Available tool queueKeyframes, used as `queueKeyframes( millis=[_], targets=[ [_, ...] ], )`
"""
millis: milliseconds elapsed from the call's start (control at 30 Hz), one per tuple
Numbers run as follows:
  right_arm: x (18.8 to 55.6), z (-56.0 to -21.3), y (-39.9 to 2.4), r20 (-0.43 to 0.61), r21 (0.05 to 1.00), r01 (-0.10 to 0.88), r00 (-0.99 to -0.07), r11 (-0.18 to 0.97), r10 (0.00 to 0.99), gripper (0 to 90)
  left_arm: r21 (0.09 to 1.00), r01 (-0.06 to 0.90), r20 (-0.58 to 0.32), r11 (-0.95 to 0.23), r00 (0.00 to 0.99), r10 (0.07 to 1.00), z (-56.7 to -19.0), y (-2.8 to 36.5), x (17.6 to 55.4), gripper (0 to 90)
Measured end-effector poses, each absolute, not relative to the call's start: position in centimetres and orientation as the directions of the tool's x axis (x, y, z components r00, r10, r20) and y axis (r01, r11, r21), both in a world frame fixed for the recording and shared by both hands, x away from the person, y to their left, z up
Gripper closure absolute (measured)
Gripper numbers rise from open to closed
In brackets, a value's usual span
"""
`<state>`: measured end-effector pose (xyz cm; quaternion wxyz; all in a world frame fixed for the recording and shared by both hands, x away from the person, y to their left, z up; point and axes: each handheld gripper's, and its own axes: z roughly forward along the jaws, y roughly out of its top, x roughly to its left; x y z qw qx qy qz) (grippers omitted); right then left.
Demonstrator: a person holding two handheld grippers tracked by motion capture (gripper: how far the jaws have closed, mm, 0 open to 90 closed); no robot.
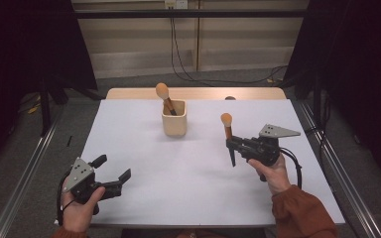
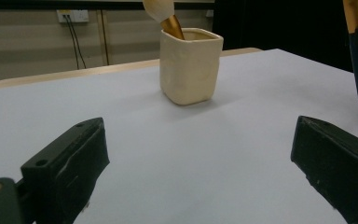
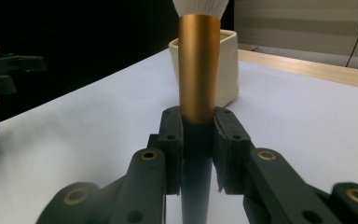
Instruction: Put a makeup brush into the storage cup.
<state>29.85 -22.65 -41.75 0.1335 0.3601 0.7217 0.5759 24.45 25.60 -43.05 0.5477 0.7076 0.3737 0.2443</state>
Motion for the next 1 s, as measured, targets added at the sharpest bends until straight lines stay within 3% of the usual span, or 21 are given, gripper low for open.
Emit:
queueKeyframes(
  millis=[1000],
  targets=[
    [28.8,-42.3,-17.8,0.225,0.927,0.352,-0.798,0.129,0.559,75.1,0.958,0.256,-0.073,-0.132,0.659,0.748,-42.3,22.9,24.7,3.2]
  ],
)
